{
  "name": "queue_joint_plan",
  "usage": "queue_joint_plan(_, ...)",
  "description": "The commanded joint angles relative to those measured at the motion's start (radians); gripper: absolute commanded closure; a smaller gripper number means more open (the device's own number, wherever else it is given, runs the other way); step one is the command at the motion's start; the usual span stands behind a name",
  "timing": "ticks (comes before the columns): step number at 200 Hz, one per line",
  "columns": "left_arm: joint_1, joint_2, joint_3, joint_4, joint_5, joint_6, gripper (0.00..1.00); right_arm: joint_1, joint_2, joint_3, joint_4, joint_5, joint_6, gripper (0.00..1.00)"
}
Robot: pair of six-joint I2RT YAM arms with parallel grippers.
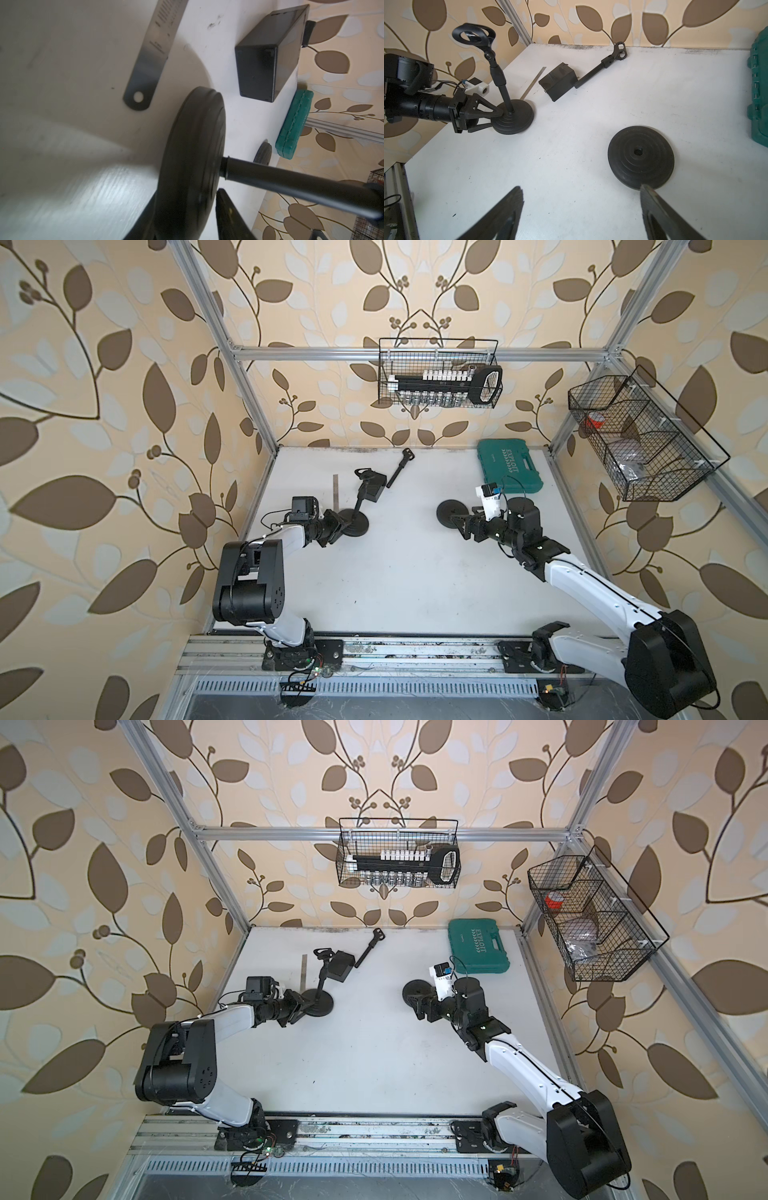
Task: Assemble a microphone stand
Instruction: Place the microphone stand at the center of the board, then pick up the microphone stand pole from the center of the board.
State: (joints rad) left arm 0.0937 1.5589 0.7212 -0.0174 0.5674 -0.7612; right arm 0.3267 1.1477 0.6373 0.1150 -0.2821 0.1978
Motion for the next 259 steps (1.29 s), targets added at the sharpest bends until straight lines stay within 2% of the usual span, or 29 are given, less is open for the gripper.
queue_joint_plan(1,0.016,-0.052,-0.014,-0.036,-0.035,0.05,0.59,-0.004,-0.021,-0.016,-0.007,-0.016,0.008,0.12)
queue_joint_plan(73,0.025,-0.109,-0.029,-0.153,-0.091,0.095,0.6,-0.006,-0.023,-0.014,-0.015,-0.018,0.006,0.12)
queue_joint_plan(103,0.022,-0.247,-0.106,-0.147,-0.048,0.065,0.61,-0.006,-0.009,-0.004,-0.036,0.006,0.003,0.12)
queue_joint_plan(137,-0.022,-0.423,-0.201,-0.181,-0.078,0.053,0.62,-0.005,0.024,0.034,-0.099,0.036,0.02,0.12)
queue_joint_plan(159,-0.126,-0.546,-0.253,-0.159,-0.14,0.03,0.63,-0.006,0.038,0.052,-0.124,0.048,0.04,0.13)
queue_joint_plan(183,-0.311,-0.651,-0.257,-0.144,-0.27,0.037,0.66,-0.006,0.053,0.068,-0.147,0.046,0.046,0.14)
queue_joint_plan(208,-0.492,-0.699,-0.212,-0.153,-0.428,0.09,0.68,-0.006,0.066,0.072,-0.153,0.046,0.045,0.14)
queue_joint_plan(238,-0.701,-0.621,-0.118,-0.102,-0.66,0.26,0.67,-0.006,0.079,0.078,-0.155,0.048,0.047,0.14)
queue_joint_plan(259,-0.741,-0.461,0.026,-0.079,-0.655,0.387,0.66,-0.006,0.092,0.084,-0.158,0.054,0.048,0.13)
